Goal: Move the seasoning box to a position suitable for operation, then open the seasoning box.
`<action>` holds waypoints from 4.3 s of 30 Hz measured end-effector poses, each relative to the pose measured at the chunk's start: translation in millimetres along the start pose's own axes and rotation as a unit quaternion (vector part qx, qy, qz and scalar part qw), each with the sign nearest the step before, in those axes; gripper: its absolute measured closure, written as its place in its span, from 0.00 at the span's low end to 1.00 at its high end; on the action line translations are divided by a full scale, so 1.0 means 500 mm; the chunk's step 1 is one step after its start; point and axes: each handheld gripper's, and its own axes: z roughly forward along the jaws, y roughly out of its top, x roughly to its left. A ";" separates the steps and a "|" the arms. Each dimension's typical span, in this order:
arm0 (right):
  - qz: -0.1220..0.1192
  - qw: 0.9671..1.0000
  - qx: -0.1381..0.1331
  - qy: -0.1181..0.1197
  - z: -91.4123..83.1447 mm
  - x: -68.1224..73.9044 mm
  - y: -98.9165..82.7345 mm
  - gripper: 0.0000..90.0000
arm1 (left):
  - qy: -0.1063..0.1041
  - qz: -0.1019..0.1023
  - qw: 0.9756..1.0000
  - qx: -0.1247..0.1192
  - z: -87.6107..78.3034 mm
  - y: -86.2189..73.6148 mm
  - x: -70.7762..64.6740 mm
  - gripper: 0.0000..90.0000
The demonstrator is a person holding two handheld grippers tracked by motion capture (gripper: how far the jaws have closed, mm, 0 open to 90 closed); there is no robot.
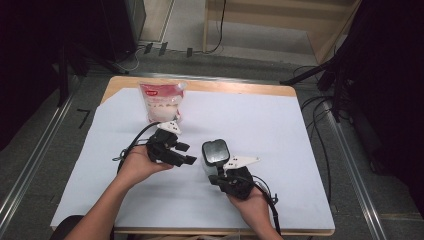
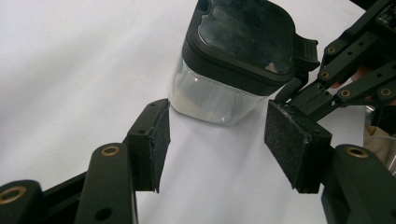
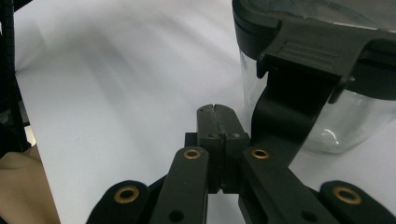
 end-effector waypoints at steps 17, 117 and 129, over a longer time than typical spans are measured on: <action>0.043 0.999 -0.013 -0.024 -0.042 -0.057 0.001 1.00 | 0.009 0.012 1.000 -0.009 0.000 0.001 -0.007 0.46; 0.102 0.988 -0.031 -0.111 -0.111 -0.214 0.018 1.00 | -0.058 0.125 0.990 0.020 0.170 0.106 0.003 0.18; 0.104 0.988 -0.031 -0.111 -0.110 -0.214 0.019 1.00 | -0.046 0.131 0.990 0.014 0.161 0.113 -0.006 0.19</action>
